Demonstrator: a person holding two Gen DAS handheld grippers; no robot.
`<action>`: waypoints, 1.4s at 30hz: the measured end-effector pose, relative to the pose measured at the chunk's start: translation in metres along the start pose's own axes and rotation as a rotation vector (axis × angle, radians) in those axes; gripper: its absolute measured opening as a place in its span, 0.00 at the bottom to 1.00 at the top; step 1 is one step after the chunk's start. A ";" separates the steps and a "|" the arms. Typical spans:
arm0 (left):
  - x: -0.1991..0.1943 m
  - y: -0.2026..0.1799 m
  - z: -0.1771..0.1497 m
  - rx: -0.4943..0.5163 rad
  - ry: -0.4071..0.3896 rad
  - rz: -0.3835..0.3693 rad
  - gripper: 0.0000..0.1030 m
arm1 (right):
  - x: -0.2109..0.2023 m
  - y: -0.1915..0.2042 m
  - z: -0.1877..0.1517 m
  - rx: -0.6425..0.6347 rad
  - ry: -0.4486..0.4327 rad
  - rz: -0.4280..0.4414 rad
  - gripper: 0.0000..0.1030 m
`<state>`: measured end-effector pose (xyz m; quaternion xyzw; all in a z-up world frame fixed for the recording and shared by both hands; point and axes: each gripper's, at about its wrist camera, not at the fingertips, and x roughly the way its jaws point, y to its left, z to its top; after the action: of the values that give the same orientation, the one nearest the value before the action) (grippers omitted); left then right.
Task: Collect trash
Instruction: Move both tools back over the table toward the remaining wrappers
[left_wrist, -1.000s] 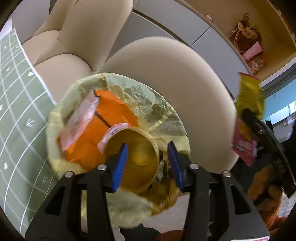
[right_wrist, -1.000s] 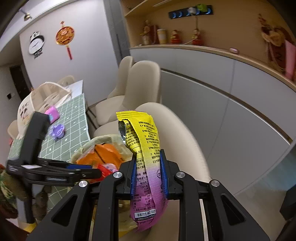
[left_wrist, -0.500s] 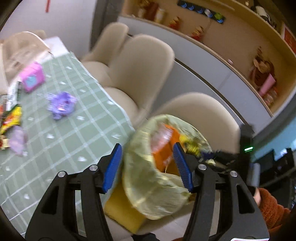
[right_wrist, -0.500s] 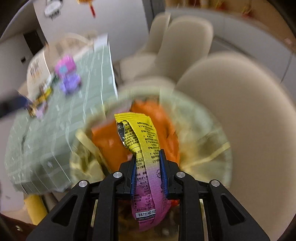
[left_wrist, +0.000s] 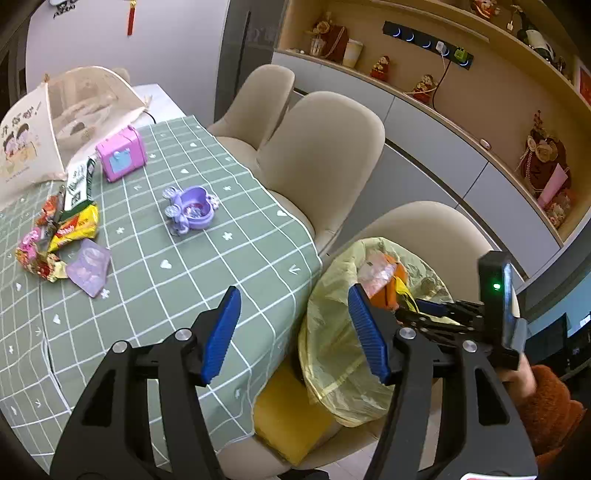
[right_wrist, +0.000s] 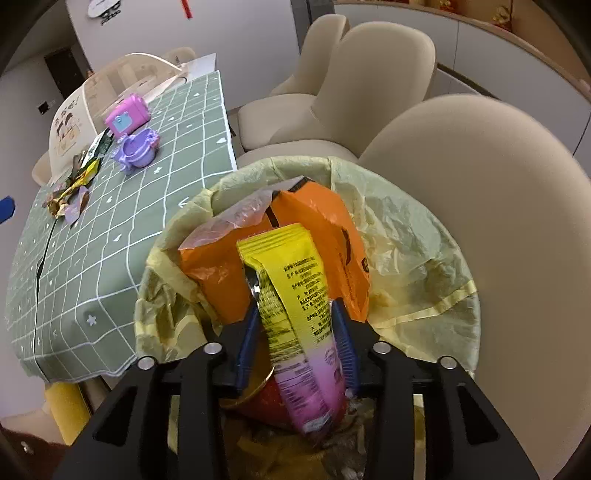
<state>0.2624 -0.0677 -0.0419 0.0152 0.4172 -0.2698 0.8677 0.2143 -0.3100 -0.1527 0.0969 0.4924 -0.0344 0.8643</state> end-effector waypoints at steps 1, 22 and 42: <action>-0.002 0.000 0.000 0.004 -0.008 0.007 0.56 | -0.004 0.000 0.000 -0.003 -0.010 -0.006 0.51; -0.077 0.122 0.001 -0.182 -0.178 0.281 0.56 | -0.092 0.132 0.059 -0.274 -0.229 0.050 0.59; -0.108 0.316 -0.016 -0.411 -0.170 0.424 0.56 | -0.008 0.354 0.132 -0.472 -0.235 0.208 0.59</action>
<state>0.3481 0.2550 -0.0360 -0.0965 0.3766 0.0070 0.9213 0.3762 0.0092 -0.0327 -0.0614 0.3705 0.1591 0.9130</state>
